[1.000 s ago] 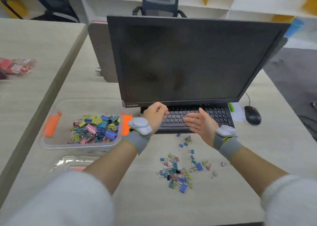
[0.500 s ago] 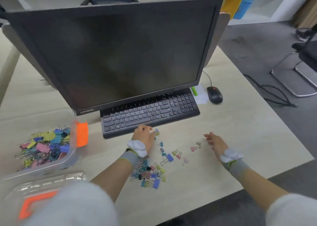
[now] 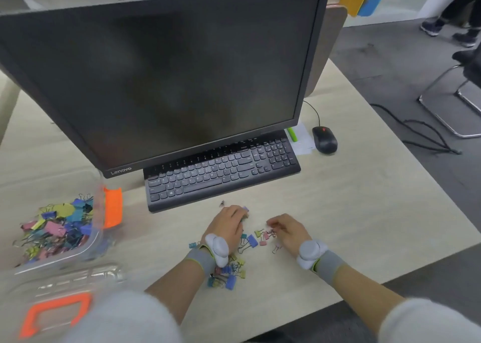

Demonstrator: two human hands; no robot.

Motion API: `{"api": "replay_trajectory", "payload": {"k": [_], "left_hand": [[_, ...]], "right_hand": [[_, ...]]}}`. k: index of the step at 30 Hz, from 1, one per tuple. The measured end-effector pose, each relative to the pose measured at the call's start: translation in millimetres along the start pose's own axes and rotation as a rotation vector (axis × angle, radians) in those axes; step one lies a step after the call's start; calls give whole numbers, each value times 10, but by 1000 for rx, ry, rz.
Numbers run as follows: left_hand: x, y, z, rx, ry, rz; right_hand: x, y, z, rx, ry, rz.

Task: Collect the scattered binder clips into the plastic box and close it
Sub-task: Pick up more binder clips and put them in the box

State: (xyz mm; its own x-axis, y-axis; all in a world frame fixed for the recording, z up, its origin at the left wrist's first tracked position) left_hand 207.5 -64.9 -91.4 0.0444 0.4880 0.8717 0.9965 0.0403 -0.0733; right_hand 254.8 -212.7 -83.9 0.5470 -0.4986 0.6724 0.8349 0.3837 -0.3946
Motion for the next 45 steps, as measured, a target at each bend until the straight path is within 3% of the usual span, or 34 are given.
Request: {"api": "replay_trajectory", "payload": {"k": [3, 5, 9, 11, 14, 20, 24, 28, 36, 45], "left_hand": [[136, -38, 59, 16, -29, -109], [227, -37, 184, 90, 5, -155], [194, -34, 395, 182, 116, -47], [133, -48, 408, 172, 125, -2], [53, -92, 315, 112, 102, 2], [-81, -197, 108, 16, 9, 7], [-107, -174, 113, -26, 72, 0], [-148, -121, 112, -22, 159, -19], [-68, -85, -14, -28, 70, -174], [-39, -25, -56, -18, 204, -121]], "right_hand": [[18, 18, 63, 80, 35, -15], [51, 22, 81, 220, -112, -49], [-50, -33, 15, 534, -654, 15], [-92, -47, -23, 611, -772, 20], [-90, -65, 74, 762, -829, -161], [-149, 43, 284, 855, -811, -280], [-197, 114, 410, 870, -788, -304], [-318, 175, 509, 930, -746, -276], [-409, 263, 525, 990, -675, -235], [-340, 204, 604, 1041, -630, -359]]}}
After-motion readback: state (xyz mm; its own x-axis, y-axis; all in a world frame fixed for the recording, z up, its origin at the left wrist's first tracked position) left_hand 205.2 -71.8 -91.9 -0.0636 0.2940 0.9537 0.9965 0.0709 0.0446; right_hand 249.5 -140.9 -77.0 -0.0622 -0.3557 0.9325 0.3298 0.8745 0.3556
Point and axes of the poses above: each hand's wrist, its own y-axis towards the middle knuckle, its own x-axis out of the back of the hand, z = x × y, the point moved 8 cm from there along y, towards the middle knuckle, and after that the axes turned 6 degrees about -z, right-handed, at the moved point
